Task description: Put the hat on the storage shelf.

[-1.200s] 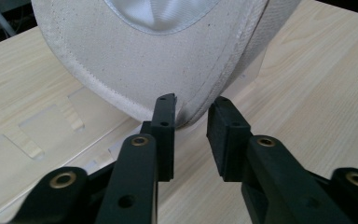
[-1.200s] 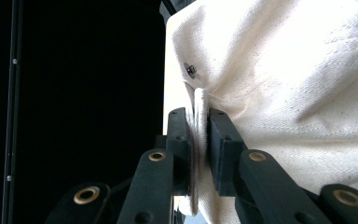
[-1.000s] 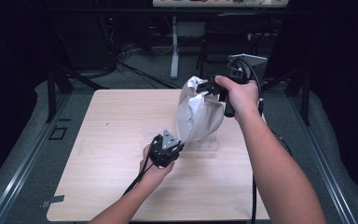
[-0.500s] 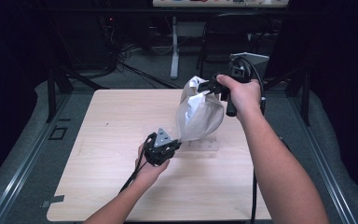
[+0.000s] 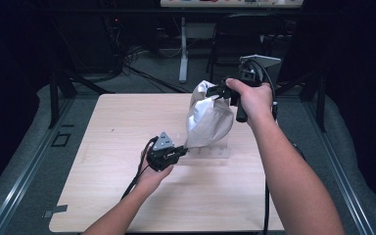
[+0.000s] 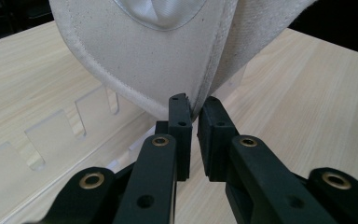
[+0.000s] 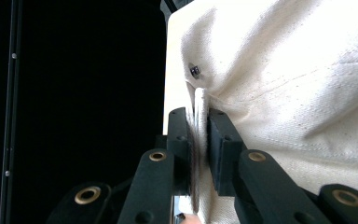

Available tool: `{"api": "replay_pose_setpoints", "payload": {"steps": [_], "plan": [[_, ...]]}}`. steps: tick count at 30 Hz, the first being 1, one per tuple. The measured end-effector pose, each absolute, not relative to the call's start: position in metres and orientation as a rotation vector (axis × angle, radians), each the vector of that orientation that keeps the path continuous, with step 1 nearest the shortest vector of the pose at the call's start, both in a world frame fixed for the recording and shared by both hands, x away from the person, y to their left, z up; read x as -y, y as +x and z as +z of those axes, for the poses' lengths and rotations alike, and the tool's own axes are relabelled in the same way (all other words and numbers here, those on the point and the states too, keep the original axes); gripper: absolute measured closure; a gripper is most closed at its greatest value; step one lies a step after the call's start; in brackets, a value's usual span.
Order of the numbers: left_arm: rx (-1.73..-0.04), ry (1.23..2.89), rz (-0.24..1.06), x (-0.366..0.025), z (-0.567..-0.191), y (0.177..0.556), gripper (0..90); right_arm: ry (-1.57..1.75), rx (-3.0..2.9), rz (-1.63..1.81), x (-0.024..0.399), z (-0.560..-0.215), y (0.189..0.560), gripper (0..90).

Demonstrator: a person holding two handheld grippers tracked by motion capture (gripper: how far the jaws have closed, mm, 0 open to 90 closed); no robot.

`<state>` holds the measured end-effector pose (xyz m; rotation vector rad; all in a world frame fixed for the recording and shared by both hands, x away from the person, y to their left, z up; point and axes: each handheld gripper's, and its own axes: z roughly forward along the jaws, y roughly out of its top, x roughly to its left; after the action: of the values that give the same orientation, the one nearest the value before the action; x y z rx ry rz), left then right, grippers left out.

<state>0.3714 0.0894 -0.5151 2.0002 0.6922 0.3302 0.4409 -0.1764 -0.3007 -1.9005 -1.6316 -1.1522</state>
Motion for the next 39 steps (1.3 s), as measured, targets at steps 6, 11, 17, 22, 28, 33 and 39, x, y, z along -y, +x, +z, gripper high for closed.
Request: {"api": "replay_pose_setpoints", "payload": {"steps": [6, 11, 17, 22, 28, 33, 39], "plan": [[-0.698, 2.012, 0.280, -0.093, -0.519, 0.377, 84.3, -1.904, 1.638, -1.143, 0.175, -0.304, 0.441, 80.8], [-0.713, 2.005, 0.283, -0.094, -0.522, 0.375, 84.5, -1.893, 1.639, -1.134, 0.171, -0.306, 0.443, 80.8], [-0.741, 2.014, 0.316, -0.091, -0.524, 0.370, 84.9, -1.871, 1.649, -1.120, 0.166, -0.311, 0.444, 80.7], [-0.768, 2.012, 0.346, -0.090, -0.529, 0.366, 85.4, -1.857, 1.670, -1.103, 0.159, -0.314, 0.444, 80.6], [-0.791, 2.021, 0.353, -0.091, -0.533, 0.363, 86.0, -1.843, 1.703, -1.081, 0.149, -0.316, 0.443, 80.5], [-0.811, 2.018, 0.358, -0.091, -0.537, 0.362, 86.3, -1.846, 1.731, -1.055, 0.144, -0.318, 0.444, 80.5], [-0.824, 2.047, 0.353, -0.090, -0.542, 0.363, 86.4, -1.848, 1.748, -1.027, 0.143, -0.326, 0.444, 80.5]]}}
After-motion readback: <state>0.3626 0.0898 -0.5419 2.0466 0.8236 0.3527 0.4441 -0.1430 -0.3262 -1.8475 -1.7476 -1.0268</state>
